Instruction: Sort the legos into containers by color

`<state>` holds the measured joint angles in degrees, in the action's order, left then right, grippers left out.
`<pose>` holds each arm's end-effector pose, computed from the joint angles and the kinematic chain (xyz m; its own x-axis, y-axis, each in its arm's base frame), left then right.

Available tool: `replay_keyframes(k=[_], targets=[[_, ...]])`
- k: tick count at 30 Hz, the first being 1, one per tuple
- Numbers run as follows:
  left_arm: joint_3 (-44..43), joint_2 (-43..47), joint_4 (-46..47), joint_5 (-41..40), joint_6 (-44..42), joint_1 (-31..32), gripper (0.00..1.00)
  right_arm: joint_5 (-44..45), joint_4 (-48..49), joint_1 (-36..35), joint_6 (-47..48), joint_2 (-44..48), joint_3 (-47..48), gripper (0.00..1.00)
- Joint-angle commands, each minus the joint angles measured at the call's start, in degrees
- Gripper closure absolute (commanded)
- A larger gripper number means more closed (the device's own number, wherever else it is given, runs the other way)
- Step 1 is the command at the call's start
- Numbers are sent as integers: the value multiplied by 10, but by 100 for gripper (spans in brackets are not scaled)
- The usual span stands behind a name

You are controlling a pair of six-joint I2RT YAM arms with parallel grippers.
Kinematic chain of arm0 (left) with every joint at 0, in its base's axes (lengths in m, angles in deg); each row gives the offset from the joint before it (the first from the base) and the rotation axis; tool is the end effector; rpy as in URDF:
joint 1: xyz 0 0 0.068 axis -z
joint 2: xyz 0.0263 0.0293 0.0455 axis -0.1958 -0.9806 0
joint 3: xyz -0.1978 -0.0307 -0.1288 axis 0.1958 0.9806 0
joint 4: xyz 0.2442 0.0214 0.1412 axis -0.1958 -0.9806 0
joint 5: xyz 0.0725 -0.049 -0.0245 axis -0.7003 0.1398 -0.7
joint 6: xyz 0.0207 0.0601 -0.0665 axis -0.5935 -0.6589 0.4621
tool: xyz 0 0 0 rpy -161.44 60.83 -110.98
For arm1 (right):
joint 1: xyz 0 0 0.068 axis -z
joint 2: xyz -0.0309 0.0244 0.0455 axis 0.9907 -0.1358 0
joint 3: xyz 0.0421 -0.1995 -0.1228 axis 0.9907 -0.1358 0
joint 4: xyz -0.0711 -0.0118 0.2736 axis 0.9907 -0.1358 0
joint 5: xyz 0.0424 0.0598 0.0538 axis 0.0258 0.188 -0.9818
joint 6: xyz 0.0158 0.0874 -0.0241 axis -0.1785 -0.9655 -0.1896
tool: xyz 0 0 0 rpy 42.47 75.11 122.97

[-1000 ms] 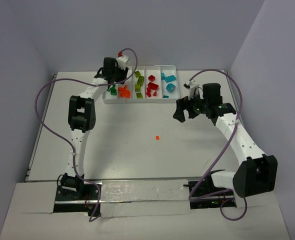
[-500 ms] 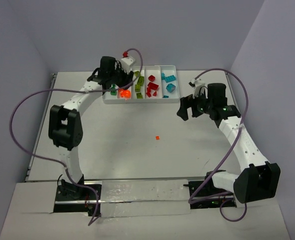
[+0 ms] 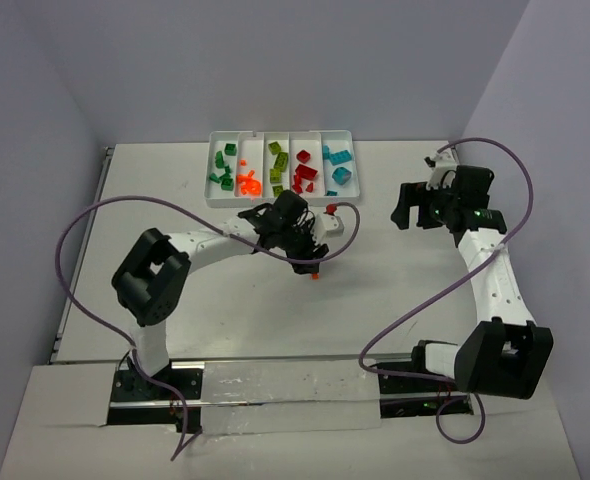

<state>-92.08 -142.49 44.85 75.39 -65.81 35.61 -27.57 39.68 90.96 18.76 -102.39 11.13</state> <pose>0.2762 -0.3477 0.1232 -0.2475 0.6689 -0.7010 0.9664 0.2223 -0.1291 0.3297 -0.0155 0.2456 -0.6075 -0.0513 -0.7927 -0.2776 0.9487 0.1514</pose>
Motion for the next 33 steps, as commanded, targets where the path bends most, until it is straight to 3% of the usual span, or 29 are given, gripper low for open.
replay_keyframes(k=[1,9,14,33], targets=[[-44,-46,-12,-53,14,36,37,-18,-3,29,-14,4,34,0],[-96,-105,-29,-82,13,37,34,-34,-1,31,-18,1,29,0],[-103,-128,-36,-97,4,38,37,-35,-2,32,-17,1,30,0],[-23,-89,-59,-77,-18,49,45,-40,-6,32,-20,-10,39,0]])
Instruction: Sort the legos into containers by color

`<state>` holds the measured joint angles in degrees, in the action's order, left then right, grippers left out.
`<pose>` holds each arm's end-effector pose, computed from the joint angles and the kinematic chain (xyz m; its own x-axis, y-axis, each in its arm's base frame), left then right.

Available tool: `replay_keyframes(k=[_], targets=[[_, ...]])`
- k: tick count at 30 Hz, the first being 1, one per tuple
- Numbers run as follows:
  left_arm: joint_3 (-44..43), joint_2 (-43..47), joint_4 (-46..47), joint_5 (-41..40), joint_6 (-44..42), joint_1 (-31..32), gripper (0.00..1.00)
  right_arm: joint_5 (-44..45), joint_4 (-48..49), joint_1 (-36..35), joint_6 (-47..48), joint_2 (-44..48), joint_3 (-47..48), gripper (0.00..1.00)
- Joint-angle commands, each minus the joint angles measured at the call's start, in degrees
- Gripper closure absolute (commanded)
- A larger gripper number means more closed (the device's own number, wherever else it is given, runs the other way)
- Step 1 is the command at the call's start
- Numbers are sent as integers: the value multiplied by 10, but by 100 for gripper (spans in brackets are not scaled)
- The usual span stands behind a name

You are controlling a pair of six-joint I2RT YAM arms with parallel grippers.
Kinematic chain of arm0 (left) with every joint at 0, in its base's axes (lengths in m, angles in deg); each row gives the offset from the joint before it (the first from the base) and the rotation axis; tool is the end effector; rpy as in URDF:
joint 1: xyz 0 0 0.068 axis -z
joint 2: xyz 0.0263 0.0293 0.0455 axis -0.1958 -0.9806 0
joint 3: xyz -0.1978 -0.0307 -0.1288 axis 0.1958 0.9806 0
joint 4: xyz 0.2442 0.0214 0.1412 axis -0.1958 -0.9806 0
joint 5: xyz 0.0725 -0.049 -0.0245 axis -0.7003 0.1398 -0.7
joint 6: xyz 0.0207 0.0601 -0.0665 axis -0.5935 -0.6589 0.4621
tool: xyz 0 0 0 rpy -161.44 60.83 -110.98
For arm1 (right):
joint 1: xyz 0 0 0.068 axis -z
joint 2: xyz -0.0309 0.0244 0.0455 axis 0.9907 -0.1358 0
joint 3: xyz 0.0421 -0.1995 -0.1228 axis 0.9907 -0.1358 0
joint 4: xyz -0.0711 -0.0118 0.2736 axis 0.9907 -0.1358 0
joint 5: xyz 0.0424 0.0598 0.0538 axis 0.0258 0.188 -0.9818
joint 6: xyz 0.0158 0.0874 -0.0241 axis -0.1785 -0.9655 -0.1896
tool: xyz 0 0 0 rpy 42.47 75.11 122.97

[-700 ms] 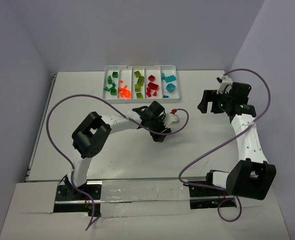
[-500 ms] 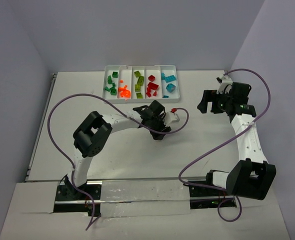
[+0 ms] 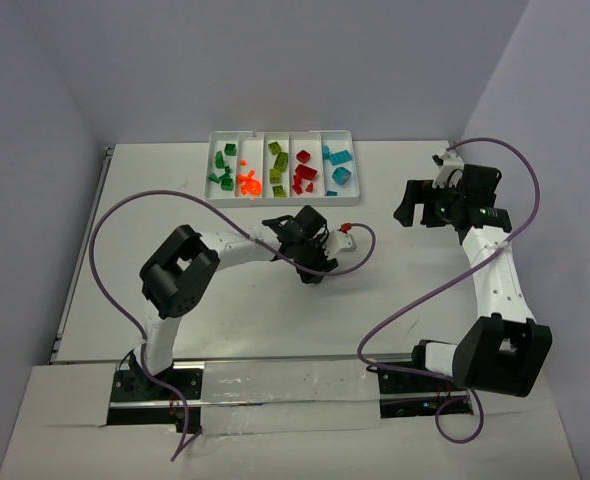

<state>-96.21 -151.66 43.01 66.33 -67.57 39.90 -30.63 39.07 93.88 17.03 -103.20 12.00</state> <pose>0.2668 -0.3696 0.0725 -0.2180 0.7844 -0.5807 0.9713 0.2321 -0.0511 0.3299 -0.0285 0.2472 -0.6182 0.0124 -0.7859 -0.2485 0.9455 0.2103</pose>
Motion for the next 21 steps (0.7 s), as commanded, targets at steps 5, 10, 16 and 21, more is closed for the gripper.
replay_keyframes(k=[5,10,16,21], targets=[[18,0,-39,13,-2,6,55,-10,1,3,-3,-3,30,0],[9,-10,-44,13,-5,6,74,-9,1,3,-3,-3,29,0],[0,12,-67,17,-9,-1,89,-11,1,3,-2,-3,29,0],[-68,45,-138,46,13,-64,99,-16,6,3,-6,-3,28,0]])
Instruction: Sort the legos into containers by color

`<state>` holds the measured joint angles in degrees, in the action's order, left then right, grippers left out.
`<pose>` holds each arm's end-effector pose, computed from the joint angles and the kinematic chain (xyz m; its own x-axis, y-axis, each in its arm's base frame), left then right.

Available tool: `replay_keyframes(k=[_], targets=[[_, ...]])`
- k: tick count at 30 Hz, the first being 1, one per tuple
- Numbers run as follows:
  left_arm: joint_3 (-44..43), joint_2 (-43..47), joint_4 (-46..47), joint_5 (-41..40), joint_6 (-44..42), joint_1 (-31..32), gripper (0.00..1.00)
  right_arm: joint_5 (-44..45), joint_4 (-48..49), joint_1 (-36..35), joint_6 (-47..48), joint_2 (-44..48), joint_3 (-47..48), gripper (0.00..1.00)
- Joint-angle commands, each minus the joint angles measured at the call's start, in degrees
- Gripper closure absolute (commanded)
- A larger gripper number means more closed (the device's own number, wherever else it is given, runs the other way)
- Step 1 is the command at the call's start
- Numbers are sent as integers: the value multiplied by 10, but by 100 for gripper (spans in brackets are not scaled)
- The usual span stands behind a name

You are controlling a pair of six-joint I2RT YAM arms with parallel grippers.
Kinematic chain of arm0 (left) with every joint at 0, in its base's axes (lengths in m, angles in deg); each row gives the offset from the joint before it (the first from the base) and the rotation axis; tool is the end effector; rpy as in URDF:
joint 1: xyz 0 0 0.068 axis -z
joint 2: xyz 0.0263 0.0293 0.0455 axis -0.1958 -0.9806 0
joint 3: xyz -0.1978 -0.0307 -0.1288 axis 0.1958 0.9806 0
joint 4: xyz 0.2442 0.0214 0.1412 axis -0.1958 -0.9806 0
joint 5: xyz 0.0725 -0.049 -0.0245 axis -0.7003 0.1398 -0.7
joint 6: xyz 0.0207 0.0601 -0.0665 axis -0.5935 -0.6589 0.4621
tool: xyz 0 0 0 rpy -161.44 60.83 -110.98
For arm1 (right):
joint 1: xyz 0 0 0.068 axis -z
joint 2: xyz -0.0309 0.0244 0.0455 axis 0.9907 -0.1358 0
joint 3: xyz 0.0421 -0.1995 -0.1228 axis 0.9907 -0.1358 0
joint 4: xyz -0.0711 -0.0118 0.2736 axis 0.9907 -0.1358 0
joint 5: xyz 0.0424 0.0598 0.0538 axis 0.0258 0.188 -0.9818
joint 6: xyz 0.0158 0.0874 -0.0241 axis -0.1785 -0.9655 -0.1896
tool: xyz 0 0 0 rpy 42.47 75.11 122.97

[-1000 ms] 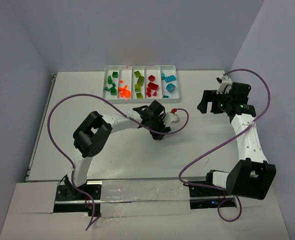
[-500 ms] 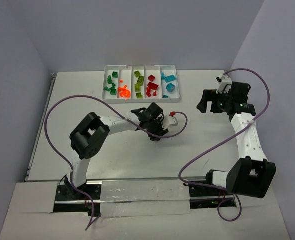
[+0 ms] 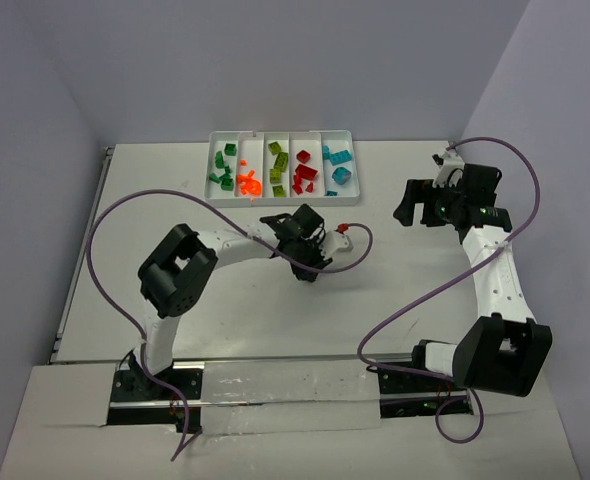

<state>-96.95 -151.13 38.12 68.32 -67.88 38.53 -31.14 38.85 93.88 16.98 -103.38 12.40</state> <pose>0.2682 -0.3586 0.0749 -0.2535 0.8008 -0.5427 0.9662 0.2364 -0.1025 0.3304 -0.0280 0.2487 -0.6176 0.0136 -0.7864 -0.2545 0.9426 0.2161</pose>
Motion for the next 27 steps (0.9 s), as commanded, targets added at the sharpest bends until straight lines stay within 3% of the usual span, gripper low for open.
replay_keyframes(k=[1,6,8,13,16,21,27], targets=[[-73,39,-89,30,19,-65,100,-13,8,3,-6,-2,24,0],[-143,60,-107,22,34,-167,100,-19,12,3,-7,-5,21,0],[-171,53,-71,-19,34,-207,100,-20,12,3,-7,-8,17,0],[-257,-15,-5,-63,62,-283,100,-17,8,3,-6,-17,18,0],[-373,-98,32,-64,86,-323,100,-14,5,2,-6,-24,22,0],[-487,-196,56,-54,78,-351,100,-9,2,0,-3,-33,23,0],[-463,-227,150,-53,56,-355,100,-11,3,-2,-6,-45,24,0]])
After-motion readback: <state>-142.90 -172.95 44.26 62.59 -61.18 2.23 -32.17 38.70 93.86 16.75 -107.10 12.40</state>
